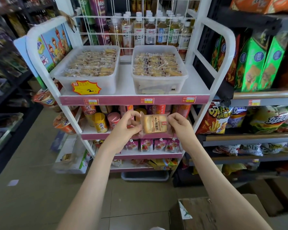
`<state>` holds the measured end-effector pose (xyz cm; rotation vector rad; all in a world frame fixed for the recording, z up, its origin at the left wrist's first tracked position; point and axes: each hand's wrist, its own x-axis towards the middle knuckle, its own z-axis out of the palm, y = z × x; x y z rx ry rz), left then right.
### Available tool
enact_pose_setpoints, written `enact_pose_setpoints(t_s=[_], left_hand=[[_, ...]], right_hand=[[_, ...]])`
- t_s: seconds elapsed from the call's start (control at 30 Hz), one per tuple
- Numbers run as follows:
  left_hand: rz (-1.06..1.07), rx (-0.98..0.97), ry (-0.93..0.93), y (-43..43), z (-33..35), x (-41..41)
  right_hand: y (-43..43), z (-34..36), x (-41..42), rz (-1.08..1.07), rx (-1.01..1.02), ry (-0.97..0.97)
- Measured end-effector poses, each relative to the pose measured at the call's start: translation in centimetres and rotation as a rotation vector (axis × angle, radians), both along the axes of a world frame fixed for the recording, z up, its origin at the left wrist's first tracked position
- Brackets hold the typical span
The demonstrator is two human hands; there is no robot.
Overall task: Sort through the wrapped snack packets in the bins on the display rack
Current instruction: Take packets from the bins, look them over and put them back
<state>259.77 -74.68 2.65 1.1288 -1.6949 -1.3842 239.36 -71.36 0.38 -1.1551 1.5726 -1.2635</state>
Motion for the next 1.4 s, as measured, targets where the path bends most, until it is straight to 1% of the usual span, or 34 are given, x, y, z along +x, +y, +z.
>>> enact_pose_setpoints(t_s=[0.07,0.13,0.37,0.43,0.5,0.53,0.6,0.7,0.77,0.83,0.87,0.9,0.97,1.03,1.1,1.2,1.3,1.4], left_hand=[[0.010,0.016,0.051,0.0,-0.1,0.3],[0.018,0.025,0.085,0.2,-0.3,0.6],[0.098,-0.034,0.066,-0.1,-0.9,1.2],[0.128,-0.052,-0.001,0.0,-0.7,0.9],[0.176,-0.113,-0.135,0.3,-0.4,0.4],[0.195,-0.144,-0.183,0.5,-0.1,0.1],[0.166,-0.148,-0.185,1.4,0.7,-1.0],[-0.001,-0.012,-0.042,2.8,1.4,-3.1],[-0.010,0.060,0.067,3.2,1.2,-4.0],[0.014,0.102,0.159,3.1,0.7,-4.0],[0.015,0.118,0.207,3.1,0.5,-3.8],[0.017,0.141,0.265,3.0,0.3,-3.6],[0.032,0.211,0.403,2.9,-0.1,-3.2],[0.035,0.290,0.532,2.8,-0.2,-2.9],[0.016,0.348,0.623,2.9,-0.2,-2.7],[-0.015,0.368,0.655,3.0,-0.2,-2.1],[-0.037,0.367,0.662,3.2,-0.3,-1.7],[-0.043,0.358,0.681,3.4,-0.5,-1.4]], right_hand=[[0.0,-0.2,0.1,-0.015,-0.023,0.053],[0.1,-0.3,0.3,-0.027,-0.048,0.046],[0.5,0.0,1.3,-0.012,-0.081,-0.227],[0.6,0.4,1.5,-0.026,-0.079,-0.279],[0.4,0.9,1.6,-0.082,-0.077,-0.315],[0.4,1.2,1.6,-0.101,-0.090,-0.315],[0.5,1.9,1.8,-0.076,-0.150,-0.234],[1.0,2.6,3.4,0.042,-0.219,-0.046],[1.4,3.1,4.6,0.146,-0.241,0.037],[1.7,3.5,4.6,0.223,-0.262,0.050],[1.9,3.6,4.2,0.239,-0.276,0.014],[2.0,3.8,3.7,0.233,-0.289,-0.040],[2.1,3.7,2.8,0.137,-0.310,-0.103],[2.0,3.2,2.1,-0.025,-0.303,-0.080],[1.9,2.7,1.4,-0.129,-0.243,-0.049],[2.2,2.5,1.0,-0.094,-0.111,-0.080],[2.5,2.6,1.4,-0.087,-0.109,-0.103],[2.6,2.7,1.6,-0.105,-0.103,-0.074]])
